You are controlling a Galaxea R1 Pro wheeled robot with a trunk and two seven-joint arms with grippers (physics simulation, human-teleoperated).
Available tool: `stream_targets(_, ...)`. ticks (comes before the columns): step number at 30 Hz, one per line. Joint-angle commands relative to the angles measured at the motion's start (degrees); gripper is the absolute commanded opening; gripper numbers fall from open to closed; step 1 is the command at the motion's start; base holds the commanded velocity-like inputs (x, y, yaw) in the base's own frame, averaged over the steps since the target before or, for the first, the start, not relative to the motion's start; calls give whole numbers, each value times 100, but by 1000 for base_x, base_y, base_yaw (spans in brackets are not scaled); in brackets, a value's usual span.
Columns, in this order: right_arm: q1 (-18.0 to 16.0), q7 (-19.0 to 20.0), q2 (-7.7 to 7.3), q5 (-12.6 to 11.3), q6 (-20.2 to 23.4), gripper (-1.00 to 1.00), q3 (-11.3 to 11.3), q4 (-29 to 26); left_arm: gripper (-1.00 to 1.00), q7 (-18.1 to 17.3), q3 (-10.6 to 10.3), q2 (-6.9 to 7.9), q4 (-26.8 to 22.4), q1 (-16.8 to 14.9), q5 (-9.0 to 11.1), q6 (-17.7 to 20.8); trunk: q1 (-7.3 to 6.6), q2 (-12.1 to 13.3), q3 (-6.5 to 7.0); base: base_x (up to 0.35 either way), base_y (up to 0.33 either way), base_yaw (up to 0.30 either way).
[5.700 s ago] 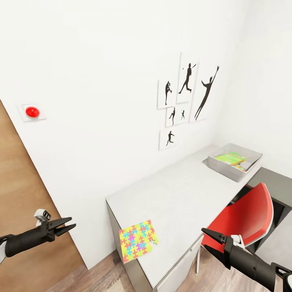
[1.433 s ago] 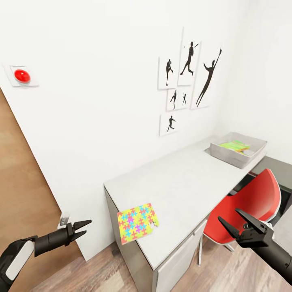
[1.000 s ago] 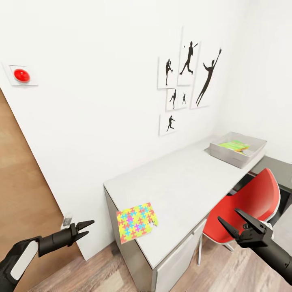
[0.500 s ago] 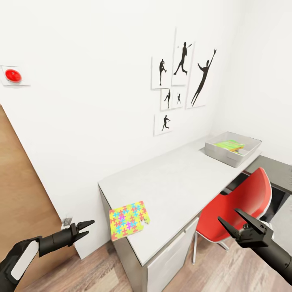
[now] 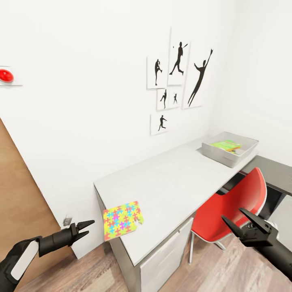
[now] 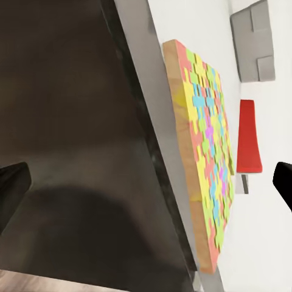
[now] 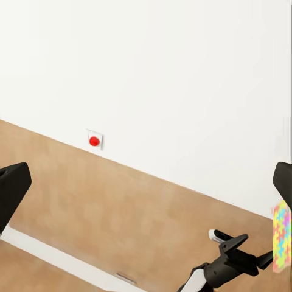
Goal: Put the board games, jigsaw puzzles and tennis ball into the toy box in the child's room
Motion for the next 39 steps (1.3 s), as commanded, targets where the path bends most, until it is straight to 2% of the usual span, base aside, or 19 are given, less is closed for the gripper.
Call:
stream_targets(1, 0, 17, 3, 18, 18, 100, -72, 1, 100, -11, 5, -1, -1, -3, 5, 28, 0, -3, -4, 0, -208, 0)
stream_targets(6, 0, -6, 4, 15, 18, 100, -175, 1, 100, -11, 5, -2, -1, -3, 6, 28, 0, -3, -4, 0, -120, 0)
stream_targets(13, 4, -35, 212, 54, -63, 100, -139, 36, 100, -28, 61, -28, -4, -33, 15, 28, 0, -3, -4, 0, -8, 0)
stream_targets(20, -7, -261, 379, 298, -239, 100, -91, 29, 100, -21, 185, -16, -1, -44, 18, 33, 0, -3, -4, 0, -106, 0)
stream_targets(26, -8, -454, 407, 504, -270, 100, -68, 22, 100, -20, 210, -12, -1, -45, 22, 36, 0, -3, -4, 0, -39, 0)
stream_targets(33, -9, -483, 414, 730, -278, 100, -61, 19, 100, -20, 216, -11, -1, -43, 21, 42, 0, -3, -4, 0, -33, 0)
stream_targets(39, -9, -485, 414, 734, -278, 100, -63, 19, 100, -18, 216, -13, -1, -43, 16, 39, 0, -3, -4, 0, -6, 0)
